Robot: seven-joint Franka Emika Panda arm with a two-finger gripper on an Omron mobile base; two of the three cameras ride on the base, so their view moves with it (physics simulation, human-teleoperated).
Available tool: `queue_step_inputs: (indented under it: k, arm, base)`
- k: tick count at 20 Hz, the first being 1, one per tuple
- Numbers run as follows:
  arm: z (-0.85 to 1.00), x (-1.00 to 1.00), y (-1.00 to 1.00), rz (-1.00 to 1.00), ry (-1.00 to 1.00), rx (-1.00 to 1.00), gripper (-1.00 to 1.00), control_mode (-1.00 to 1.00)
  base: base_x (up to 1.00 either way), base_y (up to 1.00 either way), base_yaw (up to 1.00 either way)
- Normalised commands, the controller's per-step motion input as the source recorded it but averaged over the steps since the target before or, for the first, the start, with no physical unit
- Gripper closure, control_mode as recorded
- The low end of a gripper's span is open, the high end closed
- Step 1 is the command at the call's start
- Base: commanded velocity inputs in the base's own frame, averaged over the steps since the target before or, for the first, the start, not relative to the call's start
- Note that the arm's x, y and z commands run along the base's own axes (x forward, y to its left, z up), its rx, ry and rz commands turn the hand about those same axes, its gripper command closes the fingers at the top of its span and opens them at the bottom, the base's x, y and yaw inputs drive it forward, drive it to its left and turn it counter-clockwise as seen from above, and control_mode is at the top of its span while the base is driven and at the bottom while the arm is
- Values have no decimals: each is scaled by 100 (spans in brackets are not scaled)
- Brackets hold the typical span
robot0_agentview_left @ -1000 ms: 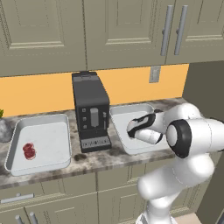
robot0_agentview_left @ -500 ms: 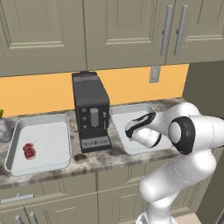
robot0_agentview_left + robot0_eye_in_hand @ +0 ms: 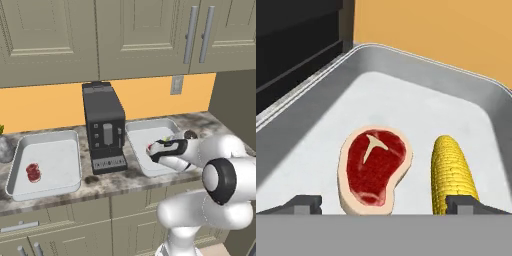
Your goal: Place one corn and one steak in each tupperware on the nearby counter, to pack two identical lunches.
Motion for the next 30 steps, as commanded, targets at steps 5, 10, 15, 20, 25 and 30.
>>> queue_step_inputs:
  k: [5,10,15,20,25,30]
  arm:
    - [93,-32,-13,-1,23,-2,-100,-100]
    - [14,-100,-1,1,-18,0,-100,-100]
    - [75,-99,3,3,-5,-1,-100,-100]
    - [37,-100,15,2,11,-8,-100,-100]
    - [-7,-100,9,3,4,-7,-100,-100]
    - [-31,-40,0,4,-9,-1,-100,100]
  base:
    - [0,0,0]
    - [0,0,0]
    - [0,0,0]
    - [0,0,0]
    - [0,0,0]
    - [-58,-1,5]
